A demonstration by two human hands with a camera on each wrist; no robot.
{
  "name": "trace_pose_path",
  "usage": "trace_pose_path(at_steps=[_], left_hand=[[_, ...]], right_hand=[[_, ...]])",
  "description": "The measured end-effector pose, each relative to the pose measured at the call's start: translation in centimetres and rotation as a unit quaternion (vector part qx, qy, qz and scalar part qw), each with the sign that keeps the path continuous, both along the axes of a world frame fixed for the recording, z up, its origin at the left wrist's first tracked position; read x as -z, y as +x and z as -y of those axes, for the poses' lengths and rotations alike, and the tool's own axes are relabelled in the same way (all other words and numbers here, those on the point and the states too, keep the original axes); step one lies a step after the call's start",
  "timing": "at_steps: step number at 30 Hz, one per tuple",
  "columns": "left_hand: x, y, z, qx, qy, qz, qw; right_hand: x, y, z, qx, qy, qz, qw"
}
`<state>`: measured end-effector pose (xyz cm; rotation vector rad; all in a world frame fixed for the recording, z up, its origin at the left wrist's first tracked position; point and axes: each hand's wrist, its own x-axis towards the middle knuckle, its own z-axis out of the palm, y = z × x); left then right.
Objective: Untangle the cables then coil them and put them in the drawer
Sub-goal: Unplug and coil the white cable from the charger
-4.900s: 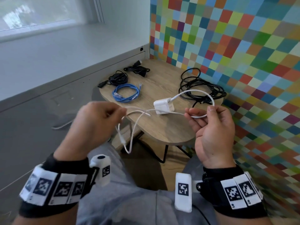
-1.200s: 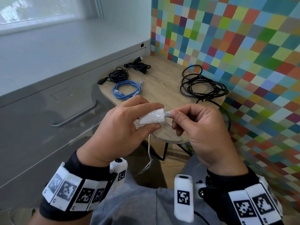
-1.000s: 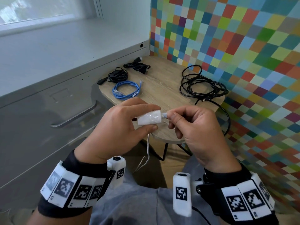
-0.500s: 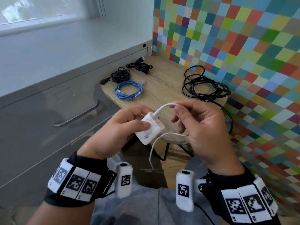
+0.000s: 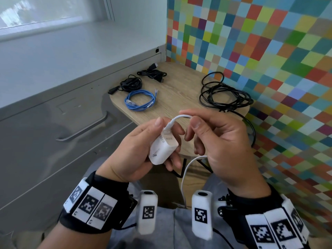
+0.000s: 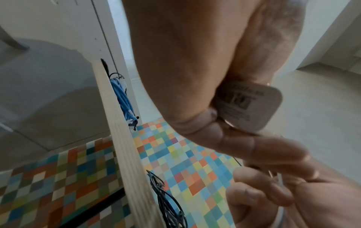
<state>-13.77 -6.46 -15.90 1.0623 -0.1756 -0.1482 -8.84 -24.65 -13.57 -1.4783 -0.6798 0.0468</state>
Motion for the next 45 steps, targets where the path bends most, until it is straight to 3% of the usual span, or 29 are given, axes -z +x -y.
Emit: trace_pose_path(at_steps=[8,13,21,26,31,41,45], left_hand=[[0.1,0.0,0.0,-0.034,-0.031,0.008,0.999],[-0.1,0.1,0.5,-0.091,0.007,0.015,0.996],[-0.5,0.2,-0.4,-0.185,0.029,0.001,0.982],[-0.5,-0.3,-1.0,-0.056,0.019,-0.017,0.998],[-0.5,-0.8,-1.6,0.032,0.050,-0.014,0.998],[0.3,-0.5,-0.3,0.031,0.052,-0.022,0.998],[-1.0,-0.4,-1.3,-0.006,-0.073,-0.002,0.997]], right_hand=[[0.1,-0.4,0.0,-0.031,-0.012,0.011,0.999],[0.4,-0.4,-0.1,-0.022,-0.029,0.014,0.999],[2.2,1.1,0.6,0.014,-0.058,-0.069,0.996],[2.6,1.7,0.5,0.070,-0.047,-0.063,0.994],[2.5,1.5,0.5,0.059,-0.068,-0.027,0.996],[1.7,0.7,0.3,0.014,-0.074,-0.022,0.997],[1.8,1.0,0.7,0.032,-0.063,-0.060,0.996]])
